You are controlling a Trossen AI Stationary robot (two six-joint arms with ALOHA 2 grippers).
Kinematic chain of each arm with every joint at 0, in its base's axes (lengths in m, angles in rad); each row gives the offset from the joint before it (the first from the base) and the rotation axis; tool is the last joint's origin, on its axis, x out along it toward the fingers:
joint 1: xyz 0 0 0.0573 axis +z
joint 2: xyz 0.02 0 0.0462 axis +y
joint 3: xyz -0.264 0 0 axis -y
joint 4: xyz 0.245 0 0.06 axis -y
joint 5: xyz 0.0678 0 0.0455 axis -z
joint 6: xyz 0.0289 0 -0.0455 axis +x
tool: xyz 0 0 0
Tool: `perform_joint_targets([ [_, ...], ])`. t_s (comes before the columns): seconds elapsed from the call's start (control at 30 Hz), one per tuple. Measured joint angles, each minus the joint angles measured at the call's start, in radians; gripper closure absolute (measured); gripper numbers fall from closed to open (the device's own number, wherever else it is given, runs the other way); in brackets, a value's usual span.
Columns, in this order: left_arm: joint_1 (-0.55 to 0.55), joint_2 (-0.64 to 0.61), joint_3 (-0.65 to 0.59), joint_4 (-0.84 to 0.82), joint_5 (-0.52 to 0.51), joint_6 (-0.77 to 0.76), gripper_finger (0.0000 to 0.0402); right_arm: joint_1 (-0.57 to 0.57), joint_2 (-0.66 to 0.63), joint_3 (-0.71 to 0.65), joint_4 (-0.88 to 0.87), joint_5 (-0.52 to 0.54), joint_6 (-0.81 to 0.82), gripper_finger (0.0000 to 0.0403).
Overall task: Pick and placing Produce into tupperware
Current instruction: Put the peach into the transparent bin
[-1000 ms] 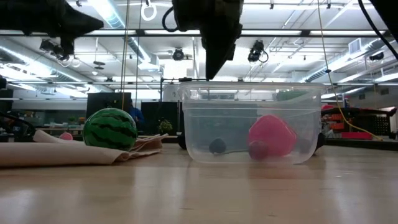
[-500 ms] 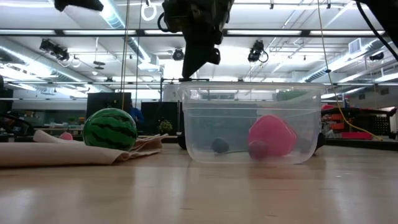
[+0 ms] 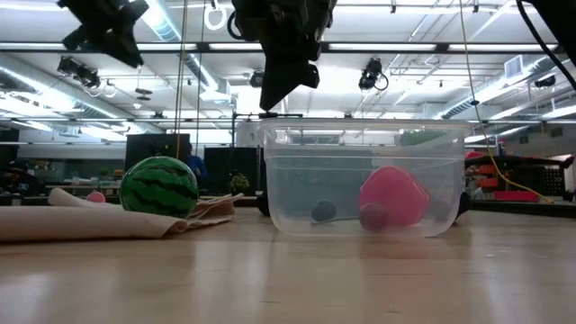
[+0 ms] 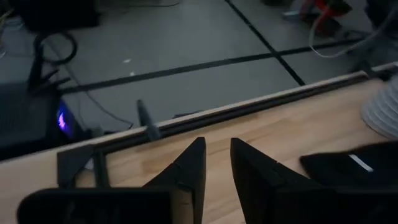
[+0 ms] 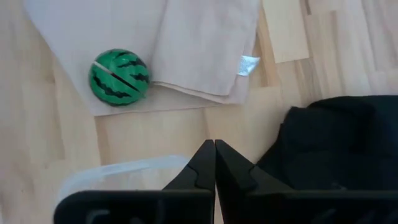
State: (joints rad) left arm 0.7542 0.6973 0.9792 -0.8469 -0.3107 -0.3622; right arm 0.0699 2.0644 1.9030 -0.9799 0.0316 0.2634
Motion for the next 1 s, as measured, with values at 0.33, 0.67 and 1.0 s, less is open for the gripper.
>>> perform_joint_targets([
  [0.33,0.32,0.161,-0.073,-0.044,0.485,0.011,0.0321,-0.003,0.0,0.0,0.026,0.006,0.004,0.0391],
  [0.67,0.337,0.298,-0.005,-0.257,0.457,0.303,0.0273,-0.046,-0.024,0.0,0.025,-0.005,-0.028,0.0355],
  [1.0,0.259,0.406,0.02,-0.4,0.269,0.318,0.024,-0.166,-0.136,0.0,0.076,-0.01,-0.041,0.0323],
])
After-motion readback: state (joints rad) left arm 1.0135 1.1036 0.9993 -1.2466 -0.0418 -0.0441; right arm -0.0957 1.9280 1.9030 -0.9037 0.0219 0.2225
